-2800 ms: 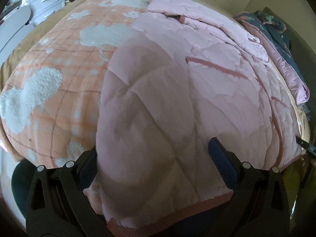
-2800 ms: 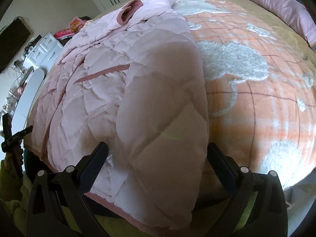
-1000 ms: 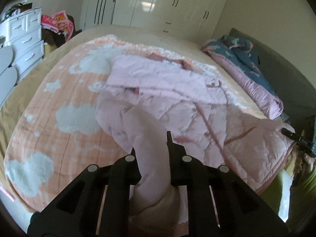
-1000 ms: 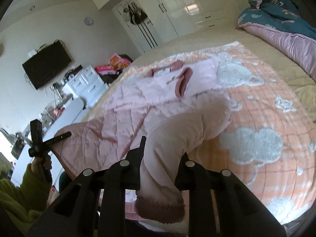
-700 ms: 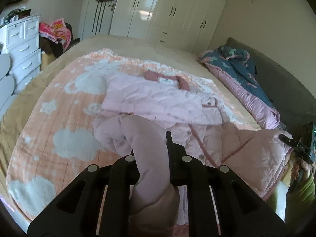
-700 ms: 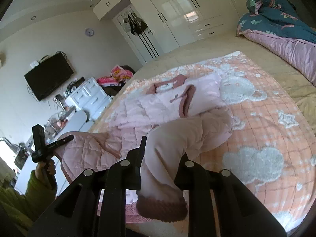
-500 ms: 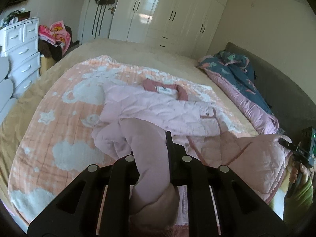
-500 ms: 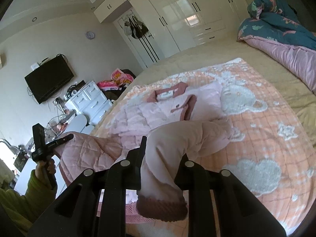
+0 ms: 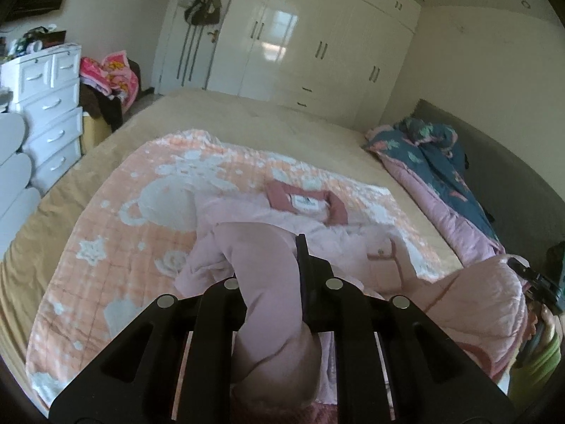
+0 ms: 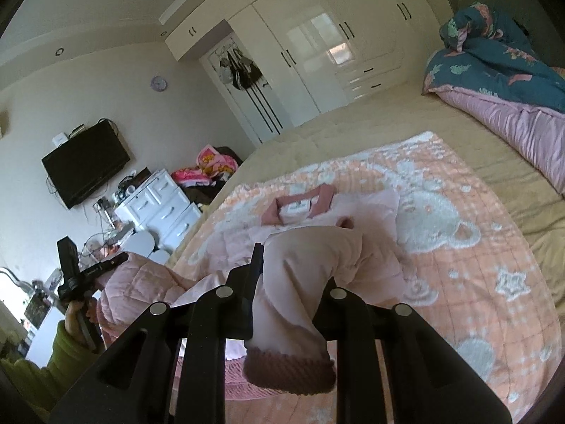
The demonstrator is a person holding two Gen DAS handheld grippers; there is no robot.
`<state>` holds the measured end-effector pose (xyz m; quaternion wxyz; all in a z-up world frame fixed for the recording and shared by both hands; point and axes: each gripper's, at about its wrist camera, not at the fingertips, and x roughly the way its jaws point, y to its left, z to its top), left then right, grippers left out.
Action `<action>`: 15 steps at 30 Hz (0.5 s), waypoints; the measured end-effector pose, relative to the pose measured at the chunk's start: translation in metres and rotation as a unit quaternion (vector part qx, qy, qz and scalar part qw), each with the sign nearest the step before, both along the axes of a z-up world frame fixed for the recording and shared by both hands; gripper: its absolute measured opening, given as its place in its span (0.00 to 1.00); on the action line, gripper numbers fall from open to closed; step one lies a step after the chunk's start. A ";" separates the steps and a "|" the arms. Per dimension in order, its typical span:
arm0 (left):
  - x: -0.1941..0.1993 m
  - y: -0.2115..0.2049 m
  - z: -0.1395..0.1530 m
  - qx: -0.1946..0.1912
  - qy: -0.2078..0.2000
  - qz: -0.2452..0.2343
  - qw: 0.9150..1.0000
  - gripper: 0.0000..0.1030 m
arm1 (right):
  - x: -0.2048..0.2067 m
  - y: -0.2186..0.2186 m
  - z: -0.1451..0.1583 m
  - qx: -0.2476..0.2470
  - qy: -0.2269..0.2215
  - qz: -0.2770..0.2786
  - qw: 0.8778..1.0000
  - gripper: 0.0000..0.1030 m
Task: Fold large clothes
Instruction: 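Lift the hem with both grippers and fold it up toward the collar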
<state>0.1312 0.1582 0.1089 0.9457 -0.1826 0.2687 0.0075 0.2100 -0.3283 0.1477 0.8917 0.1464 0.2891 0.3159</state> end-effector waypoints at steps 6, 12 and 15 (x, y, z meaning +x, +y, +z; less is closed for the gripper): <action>0.019 0.011 0.008 -0.013 -0.002 0.021 1.000 0.07 | 0.025 0.000 0.006 0.014 -0.001 -0.022 1.000 0.17; 0.038 0.012 0.010 0.000 -0.001 0.035 0.999 0.07 | 0.049 -0.002 0.005 0.019 0.008 -0.042 0.999 0.17; 0.046 0.012 0.009 0.008 0.001 0.041 0.999 0.07 | 0.061 -0.003 0.002 0.030 0.021 -0.049 0.998 0.17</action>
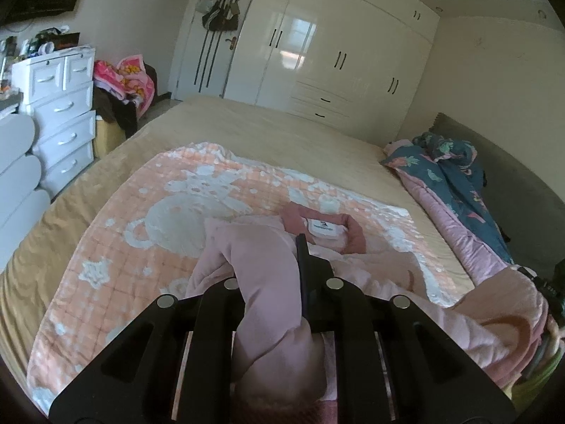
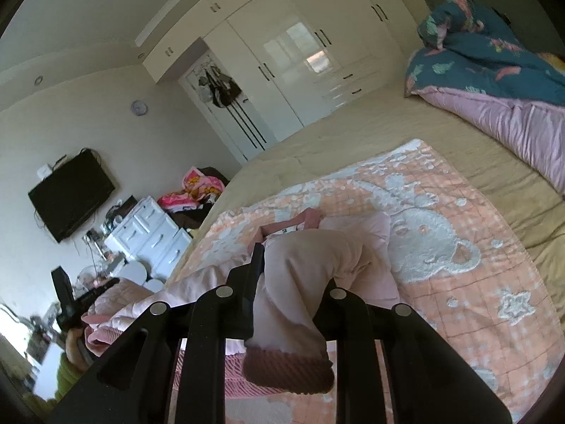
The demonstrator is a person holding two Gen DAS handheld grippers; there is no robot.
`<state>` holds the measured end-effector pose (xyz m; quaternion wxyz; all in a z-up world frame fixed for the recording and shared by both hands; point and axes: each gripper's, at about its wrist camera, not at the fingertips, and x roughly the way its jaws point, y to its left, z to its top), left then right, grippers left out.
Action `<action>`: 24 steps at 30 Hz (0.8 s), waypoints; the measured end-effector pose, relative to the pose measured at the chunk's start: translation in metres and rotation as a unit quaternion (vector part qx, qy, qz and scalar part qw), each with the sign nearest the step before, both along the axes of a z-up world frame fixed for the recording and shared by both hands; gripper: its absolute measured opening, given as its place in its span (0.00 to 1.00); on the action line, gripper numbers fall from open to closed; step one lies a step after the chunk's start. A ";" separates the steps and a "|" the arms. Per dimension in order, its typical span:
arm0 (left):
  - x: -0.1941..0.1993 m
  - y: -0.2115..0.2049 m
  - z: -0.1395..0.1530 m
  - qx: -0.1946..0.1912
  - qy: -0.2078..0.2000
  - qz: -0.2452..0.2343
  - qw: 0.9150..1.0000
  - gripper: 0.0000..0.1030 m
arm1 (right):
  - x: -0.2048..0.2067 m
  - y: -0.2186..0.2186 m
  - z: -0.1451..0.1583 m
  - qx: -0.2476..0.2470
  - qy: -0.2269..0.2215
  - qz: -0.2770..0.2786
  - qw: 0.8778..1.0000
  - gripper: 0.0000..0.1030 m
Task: Fold large clothes
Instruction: 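Lift the hem with both grippers and fold it up toward the collar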
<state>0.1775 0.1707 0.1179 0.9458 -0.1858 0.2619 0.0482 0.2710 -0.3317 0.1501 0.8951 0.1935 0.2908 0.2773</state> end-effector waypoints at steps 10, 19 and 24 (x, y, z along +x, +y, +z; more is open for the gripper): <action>0.035 0.003 -0.011 0.024 0.022 0.013 0.999 0.07 | 0.040 -0.004 -0.017 0.014 0.043 -0.023 0.999 0.18; 0.063 0.007 -0.026 0.030 0.045 0.021 0.998 0.07 | 0.074 -0.002 -0.034 0.013 0.076 -0.040 0.996 0.18; 0.076 0.010 -0.037 0.034 0.056 0.025 0.998 0.07 | 0.091 0.004 -0.043 0.002 0.084 -0.042 0.996 0.18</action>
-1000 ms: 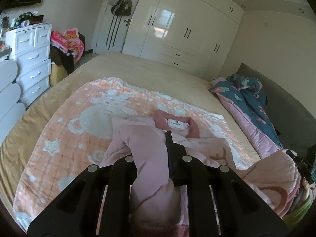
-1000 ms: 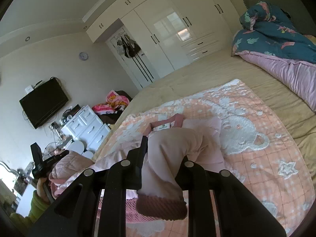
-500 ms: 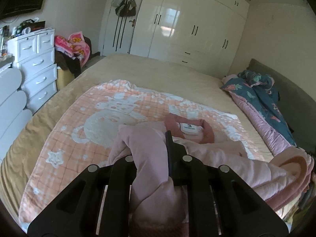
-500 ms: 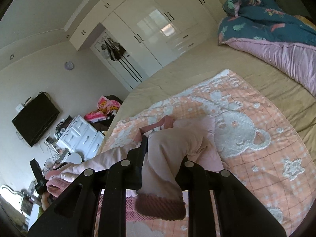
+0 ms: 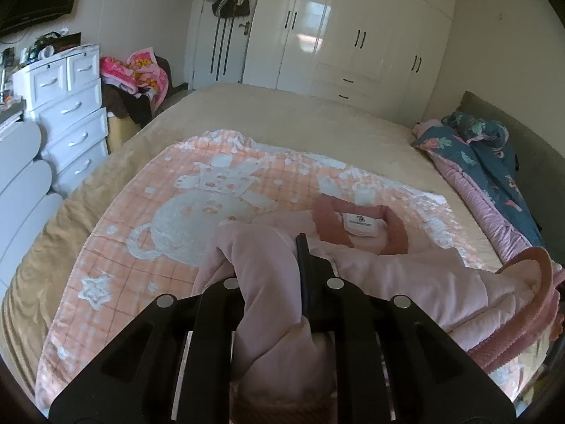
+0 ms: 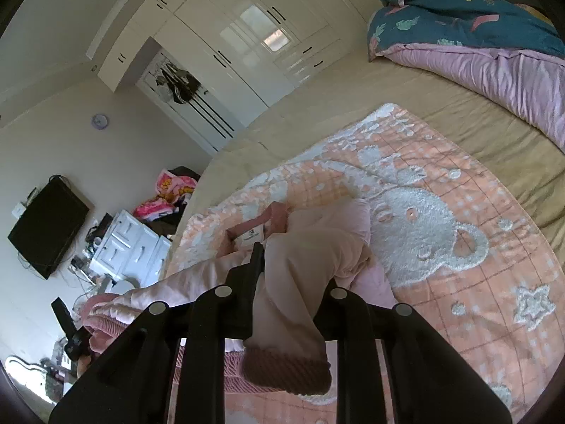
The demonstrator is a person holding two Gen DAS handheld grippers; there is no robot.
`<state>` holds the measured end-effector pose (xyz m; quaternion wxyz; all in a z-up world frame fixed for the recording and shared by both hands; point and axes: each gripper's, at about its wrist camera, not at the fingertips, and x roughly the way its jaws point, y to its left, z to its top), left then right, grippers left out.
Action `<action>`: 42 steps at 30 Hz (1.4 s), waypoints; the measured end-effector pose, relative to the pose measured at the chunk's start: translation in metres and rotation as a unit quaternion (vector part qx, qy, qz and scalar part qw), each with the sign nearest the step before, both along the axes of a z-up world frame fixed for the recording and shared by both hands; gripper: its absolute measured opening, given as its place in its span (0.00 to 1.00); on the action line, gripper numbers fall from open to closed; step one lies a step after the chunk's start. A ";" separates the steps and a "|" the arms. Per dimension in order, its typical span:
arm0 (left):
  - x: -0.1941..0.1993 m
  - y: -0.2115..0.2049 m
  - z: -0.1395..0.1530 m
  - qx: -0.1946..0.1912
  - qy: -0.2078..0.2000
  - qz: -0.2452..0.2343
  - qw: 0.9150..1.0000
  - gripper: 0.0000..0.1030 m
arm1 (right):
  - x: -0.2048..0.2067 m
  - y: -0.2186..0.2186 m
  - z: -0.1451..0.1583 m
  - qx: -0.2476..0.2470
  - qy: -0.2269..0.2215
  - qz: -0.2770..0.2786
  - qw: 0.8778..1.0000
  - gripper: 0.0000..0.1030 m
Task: Fold large clothes
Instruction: 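Lift the hem with both grippers and fold it up toward the collar, then lay the hem down on the jacket and open both grippers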
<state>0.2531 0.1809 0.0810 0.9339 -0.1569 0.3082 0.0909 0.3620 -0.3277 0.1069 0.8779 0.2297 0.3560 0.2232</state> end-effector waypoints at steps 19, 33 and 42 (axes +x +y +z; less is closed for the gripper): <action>0.038 0.006 -0.028 0.002 0.029 -0.005 1.000 0.08 | 0.028 0.000 -0.019 0.061 -0.014 0.000 0.998 0.79; 0.047 0.017 -0.019 -0.093 -0.001 -0.022 0.995 0.67 | 0.043 0.010 -0.064 -0.056 0.019 -0.026 0.998 0.87; 0.008 0.019 0.020 -0.040 -0.083 0.016 0.996 0.85 | 0.039 0.009 -0.063 -0.068 -0.039 -0.037 0.996 0.93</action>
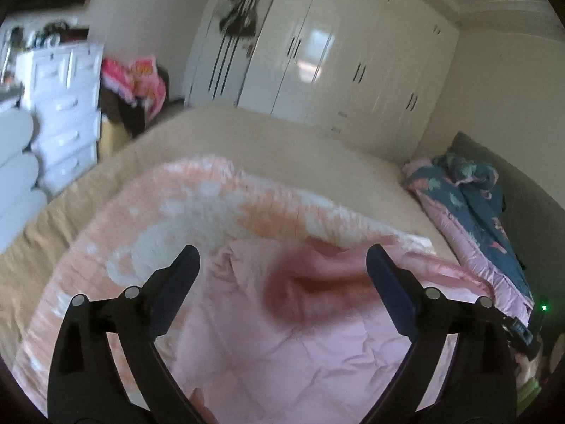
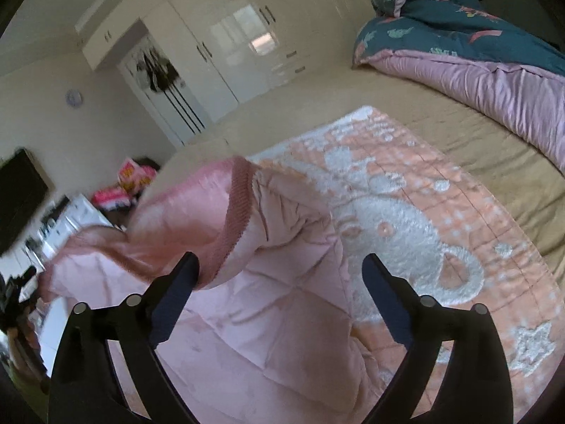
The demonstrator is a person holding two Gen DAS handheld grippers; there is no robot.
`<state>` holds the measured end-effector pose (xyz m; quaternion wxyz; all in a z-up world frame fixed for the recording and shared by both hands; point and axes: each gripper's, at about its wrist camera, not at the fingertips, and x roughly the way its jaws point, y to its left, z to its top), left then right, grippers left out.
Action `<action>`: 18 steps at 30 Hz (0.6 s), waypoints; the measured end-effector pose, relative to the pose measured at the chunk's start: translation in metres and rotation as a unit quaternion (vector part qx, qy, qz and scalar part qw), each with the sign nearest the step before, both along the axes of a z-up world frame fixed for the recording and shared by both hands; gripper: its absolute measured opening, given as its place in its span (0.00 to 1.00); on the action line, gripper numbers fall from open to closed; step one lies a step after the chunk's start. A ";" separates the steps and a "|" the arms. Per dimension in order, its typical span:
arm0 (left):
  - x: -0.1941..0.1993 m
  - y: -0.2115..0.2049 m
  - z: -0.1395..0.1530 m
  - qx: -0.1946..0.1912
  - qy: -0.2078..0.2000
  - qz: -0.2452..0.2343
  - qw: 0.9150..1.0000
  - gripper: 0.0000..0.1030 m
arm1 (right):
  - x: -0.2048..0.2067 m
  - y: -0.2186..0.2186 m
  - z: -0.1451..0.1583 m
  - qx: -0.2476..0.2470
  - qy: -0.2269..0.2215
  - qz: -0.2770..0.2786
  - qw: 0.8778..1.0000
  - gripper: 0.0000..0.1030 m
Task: Fold large clothes
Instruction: 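Lay the hem down on the jacket and open both grippers, then grasp the folded hem edge again with both grippers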
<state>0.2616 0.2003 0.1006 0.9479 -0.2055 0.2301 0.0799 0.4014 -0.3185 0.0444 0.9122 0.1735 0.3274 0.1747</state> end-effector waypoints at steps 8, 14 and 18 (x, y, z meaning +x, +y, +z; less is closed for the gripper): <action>0.017 0.028 -0.069 -0.002 0.109 0.009 0.994 0.85 | 0.014 0.011 -0.014 -0.057 0.038 0.020 0.997 0.96; 0.036 0.036 -0.134 -0.021 0.177 -0.005 0.984 0.87 | 0.028 0.028 -0.045 -0.163 0.064 0.021 0.984 0.96; 0.043 0.025 -0.145 -0.005 0.178 -0.027 0.984 0.82 | 0.034 0.028 -0.061 -0.146 0.077 0.039 0.985 0.75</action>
